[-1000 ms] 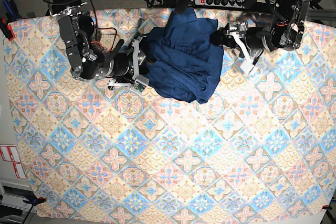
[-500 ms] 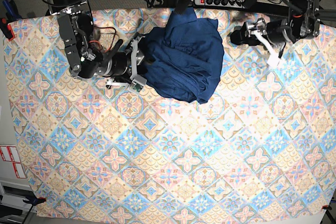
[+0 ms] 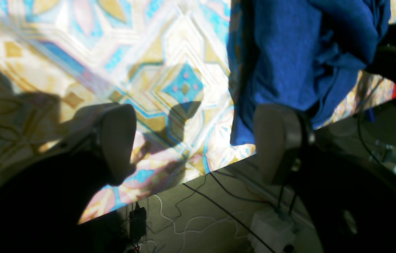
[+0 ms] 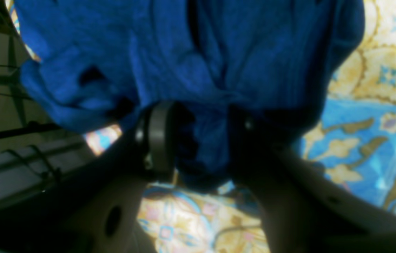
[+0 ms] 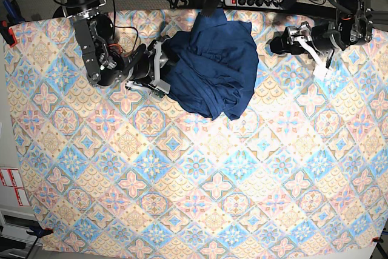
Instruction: Fold the T-shirt properly
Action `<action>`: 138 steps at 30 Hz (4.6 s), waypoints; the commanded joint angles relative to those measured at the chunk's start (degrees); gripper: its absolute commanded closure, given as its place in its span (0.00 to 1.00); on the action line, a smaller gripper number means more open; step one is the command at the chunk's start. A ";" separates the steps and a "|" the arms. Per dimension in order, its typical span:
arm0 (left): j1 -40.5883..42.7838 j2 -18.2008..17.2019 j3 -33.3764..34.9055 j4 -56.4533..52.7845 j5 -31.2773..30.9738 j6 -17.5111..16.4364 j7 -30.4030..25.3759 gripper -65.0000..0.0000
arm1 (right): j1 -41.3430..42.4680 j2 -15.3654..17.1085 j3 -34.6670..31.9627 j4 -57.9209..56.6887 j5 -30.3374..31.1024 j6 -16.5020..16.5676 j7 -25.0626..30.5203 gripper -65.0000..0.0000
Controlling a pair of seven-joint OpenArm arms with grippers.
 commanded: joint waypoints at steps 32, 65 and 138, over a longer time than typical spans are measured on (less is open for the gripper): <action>-1.18 -0.87 -0.49 0.55 -0.48 -0.44 -0.47 0.21 | -0.97 2.17 -5.06 22.81 12.02 0.17 0.03 0.92; -1.27 -0.87 -0.40 0.55 -0.48 -0.44 -0.47 0.21 | 3.69 -4.51 0.30 1.36 -0.91 0.17 4.69 0.60; -6.98 3.96 -0.22 10.65 -1.27 -0.44 -0.47 0.21 | 14.94 1.91 -20.27 18.86 -11.02 0.17 0.21 0.65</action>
